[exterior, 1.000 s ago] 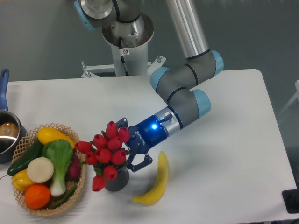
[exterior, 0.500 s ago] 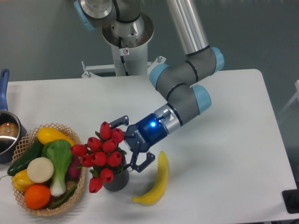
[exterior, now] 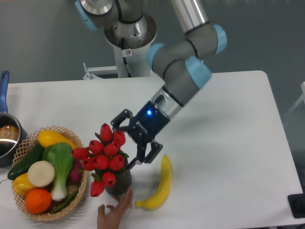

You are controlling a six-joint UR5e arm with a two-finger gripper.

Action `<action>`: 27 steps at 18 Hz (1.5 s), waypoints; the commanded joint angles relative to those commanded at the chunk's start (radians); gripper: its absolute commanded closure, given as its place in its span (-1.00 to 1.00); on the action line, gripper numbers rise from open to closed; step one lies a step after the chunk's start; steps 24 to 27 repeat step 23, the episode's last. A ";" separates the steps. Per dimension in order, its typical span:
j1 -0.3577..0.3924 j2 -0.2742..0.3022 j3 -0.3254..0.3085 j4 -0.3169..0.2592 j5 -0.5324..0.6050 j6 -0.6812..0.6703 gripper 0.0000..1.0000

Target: Insert the flowers into the vase

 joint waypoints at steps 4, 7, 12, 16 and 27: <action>0.014 0.115 -0.029 -0.012 0.258 -0.003 -1.00; 0.022 0.210 -0.011 -0.061 0.395 0.008 -1.00; 0.089 0.287 0.076 -0.297 0.504 0.113 -1.00; 0.130 0.301 0.118 -0.422 0.556 0.280 -1.00; 0.149 0.309 0.110 -0.425 0.556 0.324 -1.00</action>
